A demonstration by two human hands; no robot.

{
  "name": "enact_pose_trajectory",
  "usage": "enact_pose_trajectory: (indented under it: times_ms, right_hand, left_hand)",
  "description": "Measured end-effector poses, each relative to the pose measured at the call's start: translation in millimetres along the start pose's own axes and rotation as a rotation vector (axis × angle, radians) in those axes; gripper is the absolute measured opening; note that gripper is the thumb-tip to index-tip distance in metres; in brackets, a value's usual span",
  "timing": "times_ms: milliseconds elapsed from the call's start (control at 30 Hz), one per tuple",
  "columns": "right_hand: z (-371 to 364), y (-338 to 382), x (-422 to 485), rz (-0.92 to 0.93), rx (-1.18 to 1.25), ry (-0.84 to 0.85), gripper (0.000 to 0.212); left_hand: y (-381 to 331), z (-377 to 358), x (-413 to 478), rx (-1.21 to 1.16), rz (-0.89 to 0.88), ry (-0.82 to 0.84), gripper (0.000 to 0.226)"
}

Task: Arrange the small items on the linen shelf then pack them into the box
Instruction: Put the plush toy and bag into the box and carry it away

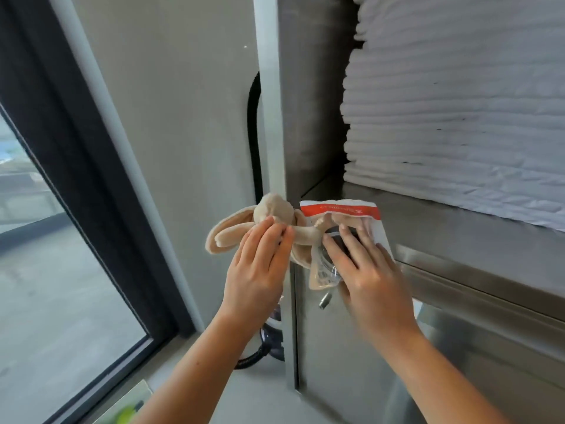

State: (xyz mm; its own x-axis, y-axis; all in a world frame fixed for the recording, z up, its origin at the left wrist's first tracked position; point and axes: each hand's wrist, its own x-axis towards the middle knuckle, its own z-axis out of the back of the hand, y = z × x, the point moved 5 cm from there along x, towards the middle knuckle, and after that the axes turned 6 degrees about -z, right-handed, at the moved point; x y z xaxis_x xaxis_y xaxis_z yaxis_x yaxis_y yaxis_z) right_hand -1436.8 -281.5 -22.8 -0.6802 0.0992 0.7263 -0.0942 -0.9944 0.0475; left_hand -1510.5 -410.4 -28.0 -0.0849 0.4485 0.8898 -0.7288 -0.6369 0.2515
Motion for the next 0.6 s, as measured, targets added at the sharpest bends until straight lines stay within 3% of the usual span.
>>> enact_pose_trajectory:
  times_ms: [167, 467, 600]
  right_hand:
    - [-4, 70, -2, 0.086, 0.089, 0.002, 0.066]
    - [-15, 192, -12, 0.244, 0.201, 0.015, 0.062]
    - [-22, 240, -18, 0.315, 0.273, 0.016, 0.057]
  left_hand:
    - [41, 51, -35, 0.046, 0.082, 0.01, 0.038]
    - [110, 137, -108, 0.224, 0.199, 0.092, 0.021]
    - [135, 169, -136, 0.314, 0.246, 0.127, 0.024]
